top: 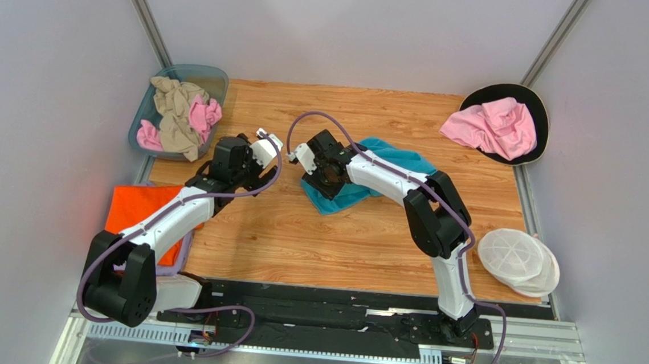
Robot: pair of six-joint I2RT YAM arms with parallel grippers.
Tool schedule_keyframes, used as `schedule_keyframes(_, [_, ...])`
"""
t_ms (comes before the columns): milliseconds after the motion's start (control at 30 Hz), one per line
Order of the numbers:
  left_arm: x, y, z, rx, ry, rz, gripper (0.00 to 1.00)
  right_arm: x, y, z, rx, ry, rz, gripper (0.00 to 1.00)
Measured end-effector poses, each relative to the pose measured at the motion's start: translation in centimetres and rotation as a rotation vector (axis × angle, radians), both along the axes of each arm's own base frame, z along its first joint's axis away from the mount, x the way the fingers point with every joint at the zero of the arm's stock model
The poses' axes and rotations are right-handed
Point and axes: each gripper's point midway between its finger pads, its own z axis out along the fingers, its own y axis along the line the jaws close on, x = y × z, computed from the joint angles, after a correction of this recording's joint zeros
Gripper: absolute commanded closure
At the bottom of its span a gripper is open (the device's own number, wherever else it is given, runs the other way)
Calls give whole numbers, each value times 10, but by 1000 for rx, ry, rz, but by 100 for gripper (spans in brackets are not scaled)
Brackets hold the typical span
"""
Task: Fold and stack the t-shirts
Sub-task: Flatten the tshirt out
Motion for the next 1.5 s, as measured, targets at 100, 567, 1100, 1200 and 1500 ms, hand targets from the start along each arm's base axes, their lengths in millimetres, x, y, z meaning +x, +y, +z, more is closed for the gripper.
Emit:
schedule_keyframes(100, [1,0,0,-2,-4,0,9,1,-1,1,-7,-8,3,94])
schedule_keyframes(567, [-16,-24,-14,-77,79,-125,12,8,-16,22,-57,-72,-16,100])
schedule_keyframes(1100, [-15,-36,-19,-101,133,-173,13,12,-36,81,-45,-184,-61,100])
schedule_keyframes(1200, [-10,-39,-17,-107,134,-181,13,13,-38,82,-53,-191,-67,100])
schedule_keyframes(1500, [17,-94,-12,-161,194,-297,17,22,-69,95,-100,-213,-160,94])
